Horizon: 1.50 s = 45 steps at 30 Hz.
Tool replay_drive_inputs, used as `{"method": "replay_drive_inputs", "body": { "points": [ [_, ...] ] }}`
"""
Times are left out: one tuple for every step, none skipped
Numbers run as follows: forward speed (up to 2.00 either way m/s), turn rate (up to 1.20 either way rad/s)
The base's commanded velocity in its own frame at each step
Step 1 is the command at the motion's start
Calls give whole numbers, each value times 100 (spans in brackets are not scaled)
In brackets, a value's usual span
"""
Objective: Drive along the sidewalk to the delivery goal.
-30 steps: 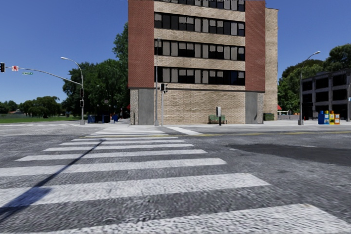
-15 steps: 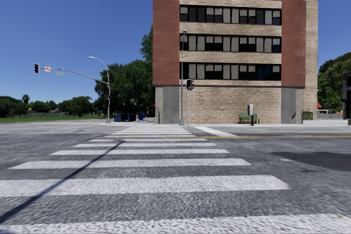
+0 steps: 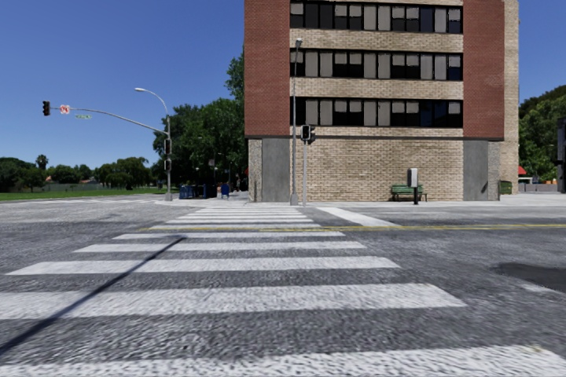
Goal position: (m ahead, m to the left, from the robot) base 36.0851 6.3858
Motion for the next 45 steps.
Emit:
{"method": "replay_drive_inputs", "body": {
  "points": [
    [200,28],
    [200,31],
    [200,41],
    [200,43],
    [200,44],
    [200,44],
    [200,36],
    [200,14],
    [200,5],
    [200,3],
    [200,3],
    [200,2],
    [200,1],
    [200,1],
    [200,1],
    [200,1],
    [200,0],
    [200,0],
    [200,0],
    [200,0],
    [200,0],
    [200,0],
    [200,0],
    [200,0],
    [200,0],
    [200,0],
    [200,0],
    [200,0],
    [200,0],
    [200,0],
    [200,0],
    [200,0],
    [200,0],
    [200,0],
    [200,0],
    [200,0],
    [200,0],
    [200,0],
    [200,0],
    [200,0],
    [200,0],
    [200,0],
    [200,0],
    [200,0],
    [200,0]
  ]
}}
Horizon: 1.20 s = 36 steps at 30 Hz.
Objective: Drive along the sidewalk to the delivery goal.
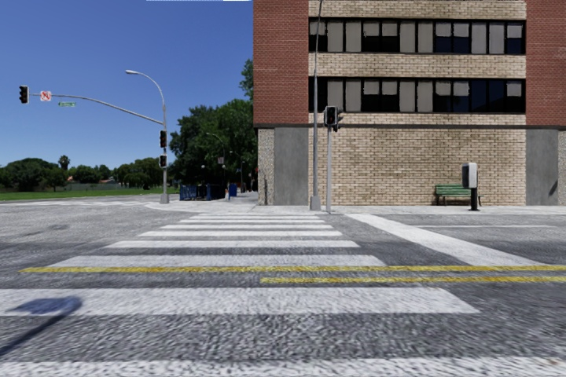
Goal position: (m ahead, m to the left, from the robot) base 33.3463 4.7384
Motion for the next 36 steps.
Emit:
{"method": "replay_drive_inputs", "body": {
  "points": [
    [200,0],
    [200,0],
    [200,0],
    [200,0],
    [200,0],
    [200,0],
    [200,0],
    [200,0],
    [200,0],
    [200,0],
    [200,0],
    [200,0],
    [200,0],
    [200,0],
    [200,0],
    [200,0],
    [200,0],
    [200,0],
    [200,0],
    [200,0],
    [200,0],
    [200,0],
    [200,0],
    [200,0],
    [200,0],
    [200,0],
    [200,0],
    [200,0],
    [200,0],
    [200,0],
    [200,0],
    [200,0],
    [200,0],
    [200,0],
    [200,0],
    [200,0]
  ]
}}
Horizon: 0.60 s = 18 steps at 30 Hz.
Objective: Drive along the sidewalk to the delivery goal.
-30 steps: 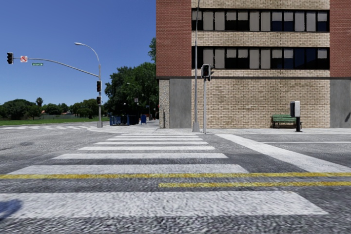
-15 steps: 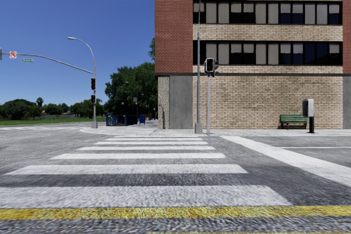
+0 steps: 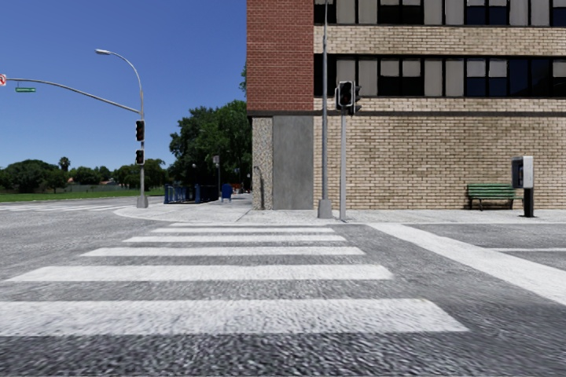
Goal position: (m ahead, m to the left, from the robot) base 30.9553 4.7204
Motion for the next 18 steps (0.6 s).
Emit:
{"method": "replay_drive_inputs", "body": {
  "points": [
    [200,0],
    [200,0],
    [200,0],
    [200,0],
    [200,0],
    [200,0],
    [200,0],
    [200,0],
    [200,0],
    [200,0],
    [200,0],
    [200,0],
    [200,0],
    [200,0],
    [200,0],
    [200,0],
    [200,0],
    [200,0]
  ]
}}
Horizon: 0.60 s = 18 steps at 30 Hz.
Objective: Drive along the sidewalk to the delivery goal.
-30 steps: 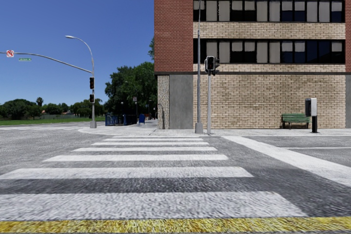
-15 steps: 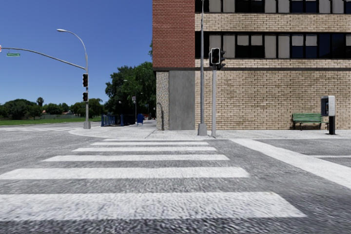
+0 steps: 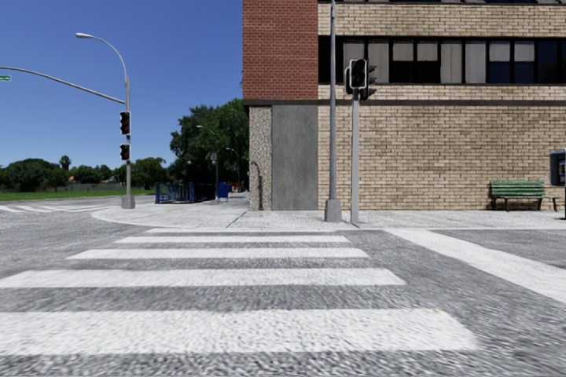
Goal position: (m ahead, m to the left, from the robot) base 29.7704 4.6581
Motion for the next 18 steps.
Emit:
{"method": "replay_drive_inputs", "body": {
  "points": [
    [200,0],
    [200,0],
    [200,0],
    [200,0],
    [200,0],
    [200,0],
    [200,0],
    [200,0],
    [200,0],
    [200,0],
    [200,0],
    [200,0],
    [200,0],
    [200,0],
    [200,0],
    [200,2],
    [200,2],
    [200,7]
  ]
}}
